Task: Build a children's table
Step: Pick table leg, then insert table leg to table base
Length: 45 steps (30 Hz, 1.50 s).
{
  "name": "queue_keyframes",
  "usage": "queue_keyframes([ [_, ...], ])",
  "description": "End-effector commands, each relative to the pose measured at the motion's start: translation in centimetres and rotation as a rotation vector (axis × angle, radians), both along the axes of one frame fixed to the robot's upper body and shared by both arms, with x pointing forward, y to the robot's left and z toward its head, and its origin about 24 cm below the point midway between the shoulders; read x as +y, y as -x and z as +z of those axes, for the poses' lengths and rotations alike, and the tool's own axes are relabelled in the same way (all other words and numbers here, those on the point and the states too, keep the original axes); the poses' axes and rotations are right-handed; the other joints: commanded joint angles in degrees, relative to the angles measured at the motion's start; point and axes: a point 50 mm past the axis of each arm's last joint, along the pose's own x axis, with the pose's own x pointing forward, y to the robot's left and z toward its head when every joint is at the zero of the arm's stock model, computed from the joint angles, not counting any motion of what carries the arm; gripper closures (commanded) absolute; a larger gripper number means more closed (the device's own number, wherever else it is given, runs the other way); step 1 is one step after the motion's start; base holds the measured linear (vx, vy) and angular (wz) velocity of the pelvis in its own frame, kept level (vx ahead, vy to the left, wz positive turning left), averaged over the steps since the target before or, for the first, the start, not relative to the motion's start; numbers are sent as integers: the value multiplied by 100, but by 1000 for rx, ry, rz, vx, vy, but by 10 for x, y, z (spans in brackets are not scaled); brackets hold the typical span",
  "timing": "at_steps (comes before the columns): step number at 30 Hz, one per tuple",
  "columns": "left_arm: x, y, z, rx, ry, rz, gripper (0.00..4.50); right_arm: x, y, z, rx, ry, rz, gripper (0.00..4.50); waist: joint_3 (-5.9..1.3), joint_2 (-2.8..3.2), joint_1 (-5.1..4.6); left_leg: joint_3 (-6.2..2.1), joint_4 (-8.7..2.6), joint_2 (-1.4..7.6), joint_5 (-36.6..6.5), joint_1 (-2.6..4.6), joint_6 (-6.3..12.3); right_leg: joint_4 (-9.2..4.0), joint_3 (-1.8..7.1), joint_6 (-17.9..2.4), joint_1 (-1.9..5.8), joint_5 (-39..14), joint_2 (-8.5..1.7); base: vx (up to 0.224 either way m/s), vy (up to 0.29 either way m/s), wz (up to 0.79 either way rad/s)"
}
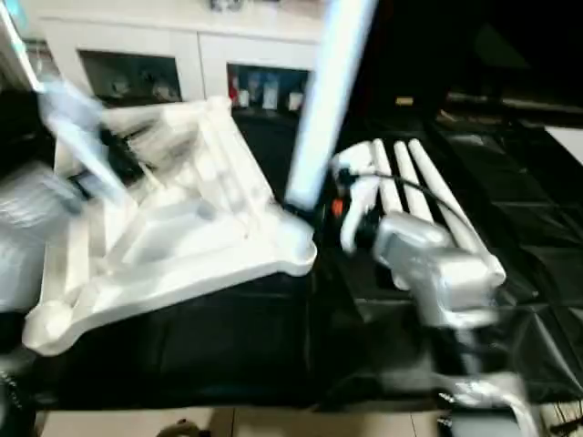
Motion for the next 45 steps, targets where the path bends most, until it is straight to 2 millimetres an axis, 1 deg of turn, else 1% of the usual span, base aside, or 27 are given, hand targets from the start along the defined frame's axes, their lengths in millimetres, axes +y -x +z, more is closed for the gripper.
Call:
queue_keyframes([
  [1,-14,3,-7,-38,-108,-92,0,-8,-5,3,-38,48,-60,263,-448,63,-41,-101,-459,280,-795,137,-356,-425,270,-816,250,-628,-434,0,0,0],
  [3,-27,8,-26,-20,-194,-213,0,-8,-7,-4,-36,81,-71,263,-442,80,-68,-92,-454,268,-766,120,-316,-435,281,-822,264,-537,-441,0,0,0],
  [5,-35,12,-41,37,-209,-302,0,-8,-8,-6,-36,90,-72,263,-445,66,-102,-81,-451,259,-793,115,-311,-422,284,-899,281,-491,-439,0,0,0],
  [6,-36,12,-41,39,-209,-305,0,-8,-8,-6,-36,90,-72,263,-448,72,-107,-84,-451,263,-811,119,-312,-414,280,-919,280,-497,-440,0,0,0],
  [7,-40,15,-51,87,-229,-371,0,-9,-8,-6,-40,96,-74,263,-446,113,-128,-90,-451,267,-851,120,-320,-406,279,-972,277,-465,-441,0,0,0],
  [8,-42,17,-58,116,-251,-409,0,-10,-9,-7,-43,102,-77,263,-446,130,-151,-93,-451,262,-888,120,-309,-404,280,-1003,282,-447,-432,0,0,0],
  [9,-43,18,-66,154,-286,-429,0,-11,-9,-8,-44,111,-77,263,-441,123,-168,-90,-454,261,-923,121,-297,-421,279,-1015,280,-470,-430,0,0,0],
  [10,-41,18,-75,191,-339,-432,0,-12,-8,-9,-45,120,-76,263,-436,135,-181,-92,-449,256,-971,117,-280,-424,285,-1036,287,-509,-434,0,0,0],
  [11,-41,18,-75,191,-339,-432,0,-12,-8,-9,-45,120,-76,263,-434,127,-194,-90,-452,262,-1028,129,-263,-435,283,-1040,287,-587,-429,0,0,0],
  [12,-39,17,-84,223,-396,-423,0,-13,-8,-10,-45,125,-77,263,-434,150,-195,-94,-447,258,-1031,124,-258,-439,288,-1046,291,-608,-434,0,0,0],
  [13,-37,16,-90,250,-422,-416,0,-13,-7,-11,-43,125,-78,263,-434,143,-200,-89,-445,259,-1045,130,-257,-446,287,-1045,285,-626,-427,0,0,0],
  [14,-36,16,-93,267,-436,-411,28,-13,-6,-11,-41,123,-79,263,-438,159,-198,-96,-444,265,-1059,134,-247,-443,287,-1055,287,-632,-433,0,0,0],
  [15,-35,15,-94,286,-422,-396,28,-14,-6,-12,-39,121,-79,263,-440,196,-197,-107,-449,269,-1061,132,-254,-432,285,-1079,292,-610,-440,0,0,0],
  [16,-35,13,-94,306,-405,-382,34,-13,-5,-13,-39,120,-78,263,-443,186,-201,-95,-444,271,-1062,140,-256,-438,283,-1106,285,-580,-434,0,0,0],
  [17,-34,12,-94,319,-395,-374,34,-13,-4,-13,-39,120,-77,263,-443,189,-188,-96,-442,278,-1031,139,-237,-424,280,-1210,285,-472,-436,0,0,0],
  [20,-31,7,-98,348,-424,-323,67,-11,-3,-16,-37,123,-70,263,-444,210,-178,-97,-439,278,-1062,146,-212,-421,277,-1270,284,-409,-432,0,0,0],
  [22,-31,2,-99,365,-427,-284,77,-9,-3,-18,-35,126,-64,263,-443,183,-177,-94,-438,270,-1057,145,-190,-430,277,-1265,289,-416,-429,0,0,0],
  [25,-34,-2,-96,383,-396,-274,100,-8,-3,-18,-33,127,-56,263,-439,189,-154,-100,-442,278,-1091,142,-192,-447,279,-1265,298,-588,-457,0,0,0],
  [26,-37,-2,-93,397,-375,-280,113,-8,-2,-18,-32,129,-51,263,-438,211,-155,-109,-444,280,-1102,137,-197,-447,278,-1268,300,-602,-463,0,0,0],
  [27,-37,-2,-93,397,-375,-280,119,-8,-2,-18,-32,129,-51,263,-437,197,-162,-102,-441,277,-1104,135,-192,-451,279,-1263,300,-598,-455,0,0,0],
  [29,-39,-2,-91,417,-371,-284,122,-7,-2,-18,-32,131,-44,263,-440,247,-151,-112,-438,275,-1092,134,-183,-441,277,-1284,296,-554,-458,0,0,0],
  [30,-40,-1,-90,424,-373,-287,132,-7,-2,-18,-31,132,-41,263,-444,221,-159,-108,-437,276,-1087,137,-174,-442,275,-1300,297,-496,-449,0,0,0],
  [32,-40,-1,-90,429,-374,-291,162,-6,-2,-18,-32,132,-40,263,-443,223,-158,-112,-439,276,-1051,127,-153,-436,273,-1314,306,-463,-452,0,0,0],
  [34,-42,-1,-88,444,-377,-299,162,-5,-2,-17,-33,128,-35,263,-443,203,-149,-107,-436,280,-978,128,-108,-431,272,-1342,301,-435,-457,0,0,0],
  [36,-42,-1,-87,456,-382,-300,203,-4,-2,-17,-34,124,-31,263,-439,223,-146,-109,-438,280,-1009,131,-111,-436,271,-1346,296,-482,-456,0,0,0],
  [40,-40,0,-87,471,-394,-285,223,-3,-3,-18,-34,127,-28,263,-433,227,-148,-113,-448,281,-1114,135,-139,-448,271,-1332,296,-576,-459,0,0,0],
  [45,-40,2,-86,476,-414,-298,276,-2,-4,-17,-35,123,-29,263,-429,229,-150,-116,-454,284,-1133,136,-143,-456,273,-1319,287,-596,-455,0,0,0],
])
